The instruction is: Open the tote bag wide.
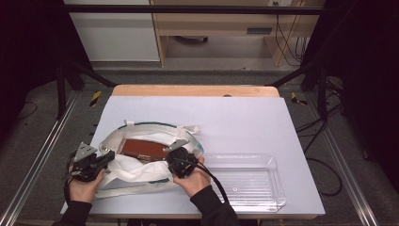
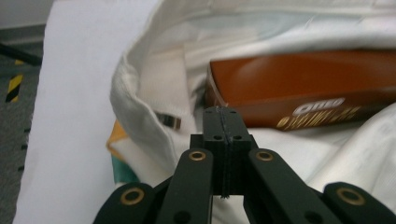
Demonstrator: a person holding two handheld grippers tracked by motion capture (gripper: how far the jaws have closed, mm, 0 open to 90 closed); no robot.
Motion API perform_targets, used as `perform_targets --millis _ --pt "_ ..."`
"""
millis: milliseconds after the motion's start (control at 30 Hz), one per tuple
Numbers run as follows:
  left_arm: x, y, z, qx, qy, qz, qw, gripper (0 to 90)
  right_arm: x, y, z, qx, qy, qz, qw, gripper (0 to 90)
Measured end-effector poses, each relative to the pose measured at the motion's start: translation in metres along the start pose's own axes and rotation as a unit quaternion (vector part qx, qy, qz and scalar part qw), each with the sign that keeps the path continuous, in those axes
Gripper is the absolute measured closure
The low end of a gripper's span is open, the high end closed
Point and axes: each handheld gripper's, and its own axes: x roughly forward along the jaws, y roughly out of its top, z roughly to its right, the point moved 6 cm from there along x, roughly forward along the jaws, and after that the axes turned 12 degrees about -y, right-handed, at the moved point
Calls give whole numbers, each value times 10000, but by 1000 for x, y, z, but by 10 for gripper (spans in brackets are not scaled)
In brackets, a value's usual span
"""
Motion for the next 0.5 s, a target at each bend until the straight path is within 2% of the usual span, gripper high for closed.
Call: perform_targets --millis 100,200,333,433,500 --pt "-5 12 2 69 0 136 9999 900 -22 14 11 113 104 701 9974 849" --pt "-6 19 -2 78 56 198 9998 900 -37 28 27 211 7 1155 9931 900" --pt "0 13 -10 -63 48 141 9999 900 -36 38 46 227 -199 1206 9922 900" --pt "5 2 -15 -72 97 -29 9999 900 -26 35 57 277 -318 984 9943 900" --pt "8 -3 -16 -71 112 -101 9999 900 -22 30 62 323 -291 873 9952 829"
